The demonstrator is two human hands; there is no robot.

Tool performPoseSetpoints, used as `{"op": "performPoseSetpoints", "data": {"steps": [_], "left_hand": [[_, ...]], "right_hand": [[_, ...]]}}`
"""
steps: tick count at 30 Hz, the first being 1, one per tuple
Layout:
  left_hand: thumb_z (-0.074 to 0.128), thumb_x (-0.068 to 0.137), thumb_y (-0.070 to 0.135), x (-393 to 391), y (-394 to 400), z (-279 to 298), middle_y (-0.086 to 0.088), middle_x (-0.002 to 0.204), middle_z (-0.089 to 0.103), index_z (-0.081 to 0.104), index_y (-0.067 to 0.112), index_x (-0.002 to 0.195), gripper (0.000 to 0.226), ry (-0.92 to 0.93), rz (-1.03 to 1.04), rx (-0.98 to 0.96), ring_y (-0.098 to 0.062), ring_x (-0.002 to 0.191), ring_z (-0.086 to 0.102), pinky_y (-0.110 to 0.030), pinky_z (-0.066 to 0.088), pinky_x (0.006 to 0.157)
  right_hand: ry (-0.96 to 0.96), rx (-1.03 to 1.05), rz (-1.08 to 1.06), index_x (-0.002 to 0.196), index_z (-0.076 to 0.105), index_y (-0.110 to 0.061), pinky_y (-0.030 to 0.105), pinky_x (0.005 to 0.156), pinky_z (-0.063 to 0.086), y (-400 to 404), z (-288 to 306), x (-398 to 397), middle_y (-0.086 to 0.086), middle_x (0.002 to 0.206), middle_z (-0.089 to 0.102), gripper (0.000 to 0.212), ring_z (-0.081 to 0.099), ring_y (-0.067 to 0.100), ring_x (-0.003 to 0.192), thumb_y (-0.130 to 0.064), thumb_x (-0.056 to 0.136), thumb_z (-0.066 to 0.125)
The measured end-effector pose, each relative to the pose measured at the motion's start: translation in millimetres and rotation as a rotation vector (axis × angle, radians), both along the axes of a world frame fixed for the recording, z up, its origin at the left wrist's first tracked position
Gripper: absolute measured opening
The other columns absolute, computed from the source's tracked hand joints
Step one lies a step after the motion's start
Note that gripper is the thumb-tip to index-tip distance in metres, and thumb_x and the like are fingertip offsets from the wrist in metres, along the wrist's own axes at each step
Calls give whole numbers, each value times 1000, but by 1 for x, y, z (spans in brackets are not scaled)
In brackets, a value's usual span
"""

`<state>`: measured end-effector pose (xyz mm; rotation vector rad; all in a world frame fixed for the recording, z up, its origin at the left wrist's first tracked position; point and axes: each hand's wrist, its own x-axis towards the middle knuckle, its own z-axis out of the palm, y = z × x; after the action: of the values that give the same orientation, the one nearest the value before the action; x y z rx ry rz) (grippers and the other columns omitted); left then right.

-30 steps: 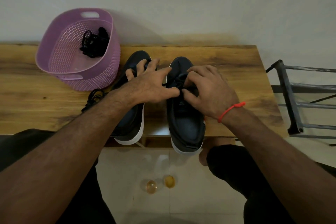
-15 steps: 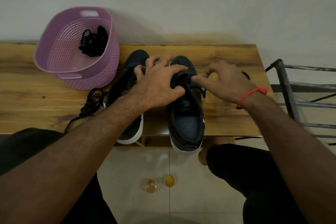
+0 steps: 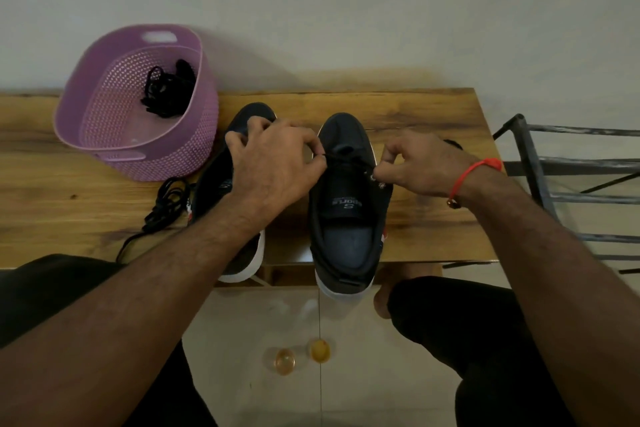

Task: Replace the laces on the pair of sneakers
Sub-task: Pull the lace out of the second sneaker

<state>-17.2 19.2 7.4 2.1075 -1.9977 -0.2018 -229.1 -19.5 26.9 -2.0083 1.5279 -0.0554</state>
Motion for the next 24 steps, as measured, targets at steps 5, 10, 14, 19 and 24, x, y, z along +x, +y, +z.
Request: {"op": "performPoseSetpoints", "data": {"steps": [5,10,14,19,24], "left_hand": [[60,88,44,-8,0,-5,14,134,55,59,41,102,14,163,-66,61,-21,127,33,-40,19,91],[68,87,49,-14,2,-7,18,136,53,70,40,101,16,33,-203,-43,-22,129,30,-45,24,94],[67,90,46,-9,-6,-9,19,136,52,67,42,92,5,88,-223,14,-18,127,28,-39,20,90],[62,92,36,-2,-14,1,21,95,72,77,32,74,24,1056,151,320,-6,99,60,-27,40,80],[64,92,51,2,-10,0,22,74,67,74,29,85,25,925,154,273,-4,78,58,-29,45,70]], "right_hand": [[2,12,18,87,66,-17,26,55,38,3,-2,5,2,99,67,25,53,6,78,-42,88,64],[-50,-110,41,82,63,-23,17,59,31,9,-7,13,-12,89,57,23,49,6,79,-46,85,63],[74,-195,127,78,56,-29,34,77,42,15,-13,19,-3,96,53,28,44,18,96,-57,79,57],[-31,-171,120,76,55,-18,35,80,38,17,-11,18,3,96,56,24,46,19,97,-41,82,62],[-71,-160,121,77,57,-15,31,78,32,16,-10,20,5,96,56,23,45,18,97,-34,84,67]]}}
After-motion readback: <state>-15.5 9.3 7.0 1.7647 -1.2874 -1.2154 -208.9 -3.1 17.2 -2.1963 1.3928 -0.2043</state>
